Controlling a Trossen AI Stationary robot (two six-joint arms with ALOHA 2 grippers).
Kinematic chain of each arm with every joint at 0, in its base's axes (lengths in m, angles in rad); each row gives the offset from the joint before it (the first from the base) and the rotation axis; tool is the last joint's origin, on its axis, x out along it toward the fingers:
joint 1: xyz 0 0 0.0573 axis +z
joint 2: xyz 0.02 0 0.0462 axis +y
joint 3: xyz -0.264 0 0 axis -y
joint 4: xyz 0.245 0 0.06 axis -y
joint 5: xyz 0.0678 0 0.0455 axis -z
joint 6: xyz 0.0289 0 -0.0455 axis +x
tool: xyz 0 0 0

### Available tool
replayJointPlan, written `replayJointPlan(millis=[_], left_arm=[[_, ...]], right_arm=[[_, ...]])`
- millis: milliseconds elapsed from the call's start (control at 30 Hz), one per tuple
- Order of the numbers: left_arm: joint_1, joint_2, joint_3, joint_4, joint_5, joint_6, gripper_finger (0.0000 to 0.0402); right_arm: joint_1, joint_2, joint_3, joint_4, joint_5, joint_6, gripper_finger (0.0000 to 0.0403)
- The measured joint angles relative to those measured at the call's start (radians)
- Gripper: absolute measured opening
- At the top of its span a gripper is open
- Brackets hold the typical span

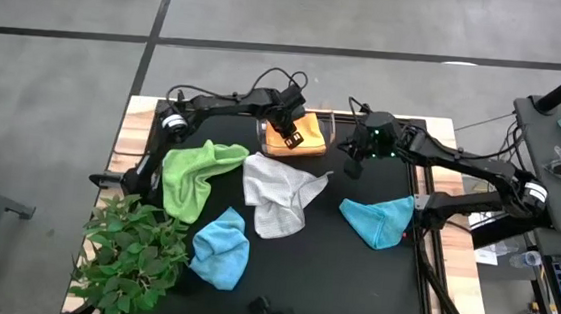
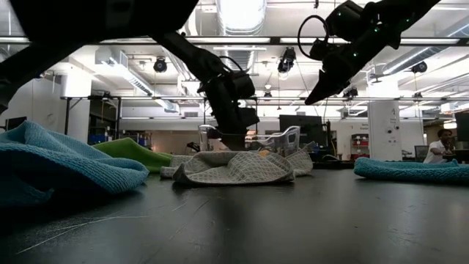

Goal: Fold microfiber towels
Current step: Put the orange microfiber cloth into the transparent bin

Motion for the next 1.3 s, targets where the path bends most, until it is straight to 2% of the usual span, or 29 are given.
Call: replayJointPlan(millis=[600, 867, 1100, 1300], left_arm=[[-0.009, -0.009, 0.024, -0.153, -0.002, -0.043, 0.0000], [-0.018, -0.020, 0.014, -0.158, -0.004, -0.037, 0.0000], [-0.018, -0.020, -0.004, -0.121, -0.117, -0.044, 0.0000], [-0.024, -0.021, 0.017, -0.067, -0.133, -0.045, 0.0000]], right_arm=[[0.000, 0.000, 0.000, 0.007, 0.000, 0.002, 0.0009], [0.000, 0.000, 0.000, 0.007, 0.000, 0.002, 0.0009], [0.000, 0.000, -0.001, 0.007, 0.000, 0.009, 0.0009], [0.000, 0.000, -0.006, 0.006, 0.000, 0.010, 0.0009]])
